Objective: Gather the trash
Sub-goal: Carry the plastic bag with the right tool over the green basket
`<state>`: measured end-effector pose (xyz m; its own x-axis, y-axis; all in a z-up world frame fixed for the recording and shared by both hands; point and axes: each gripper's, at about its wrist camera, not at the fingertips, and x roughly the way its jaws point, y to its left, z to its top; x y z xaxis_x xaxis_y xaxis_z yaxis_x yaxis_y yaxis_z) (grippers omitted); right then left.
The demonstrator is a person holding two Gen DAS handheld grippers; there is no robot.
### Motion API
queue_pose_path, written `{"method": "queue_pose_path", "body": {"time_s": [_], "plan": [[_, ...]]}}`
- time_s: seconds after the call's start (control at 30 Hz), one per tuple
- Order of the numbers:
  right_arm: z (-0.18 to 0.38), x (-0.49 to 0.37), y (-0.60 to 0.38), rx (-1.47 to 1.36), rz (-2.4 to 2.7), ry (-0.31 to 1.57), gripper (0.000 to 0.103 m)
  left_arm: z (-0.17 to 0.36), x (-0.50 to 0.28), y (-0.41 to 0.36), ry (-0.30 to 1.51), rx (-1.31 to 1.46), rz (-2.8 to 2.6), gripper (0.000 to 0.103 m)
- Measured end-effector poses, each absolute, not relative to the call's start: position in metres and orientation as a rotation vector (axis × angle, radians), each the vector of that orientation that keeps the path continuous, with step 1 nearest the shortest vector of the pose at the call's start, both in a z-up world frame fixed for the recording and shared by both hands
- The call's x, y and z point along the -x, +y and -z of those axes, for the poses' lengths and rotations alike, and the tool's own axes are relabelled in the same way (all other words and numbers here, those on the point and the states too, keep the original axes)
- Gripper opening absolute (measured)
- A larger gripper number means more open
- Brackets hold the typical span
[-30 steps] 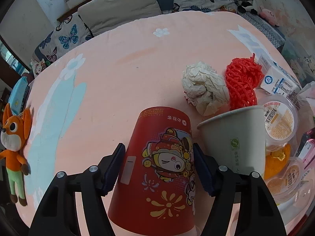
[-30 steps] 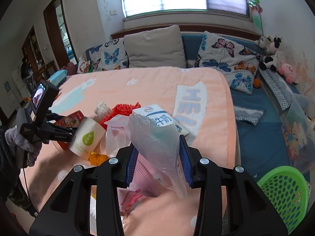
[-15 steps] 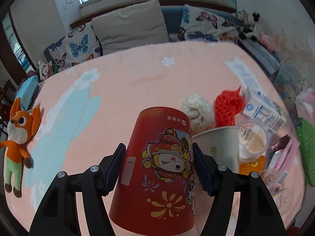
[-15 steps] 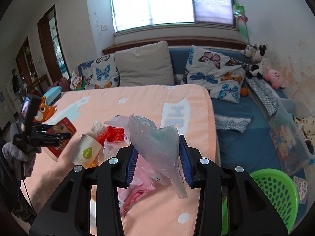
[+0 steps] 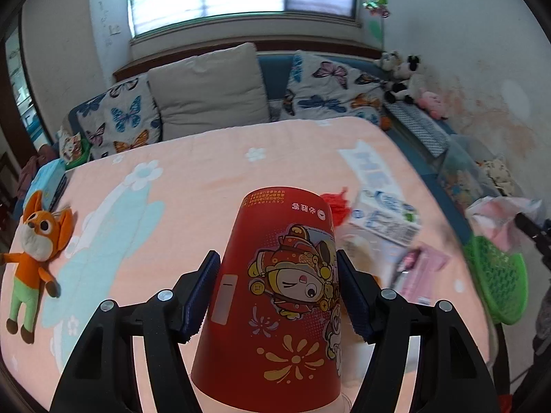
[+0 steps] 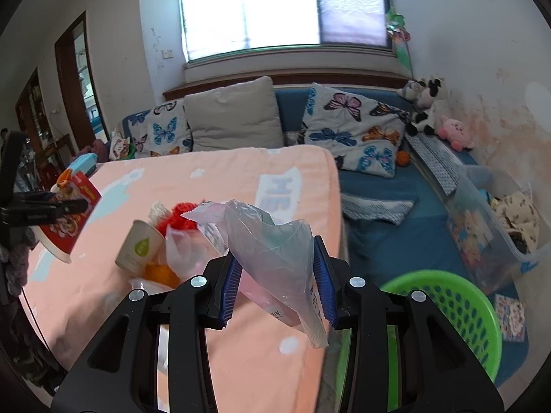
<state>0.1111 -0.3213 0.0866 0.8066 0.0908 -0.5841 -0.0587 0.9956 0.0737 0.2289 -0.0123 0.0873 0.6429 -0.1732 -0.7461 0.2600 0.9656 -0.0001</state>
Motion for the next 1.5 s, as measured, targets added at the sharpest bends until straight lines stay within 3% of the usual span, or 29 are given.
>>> {"method": "queue_pose_path", "body": {"time_s": [0.67,1.2,1.5], "plan": [[-0.043,-0.025,-0.416,-0.046,0.208,0.69,0.041,-0.102,-0.178,-0.106,0.783,-0.135,0.449,0.065],[0.017,-0.003,-0.464,-0.168,0.4,0.795,0.041,-0.098,-0.175,-0.089,0.778,-0.095,0.41,0.065],[0.023,0.004,-0.469,-0.199,0.438,0.813,0.041,-0.1,-0.173,-0.078,0.773,-0.09,0.389,0.065]]}}
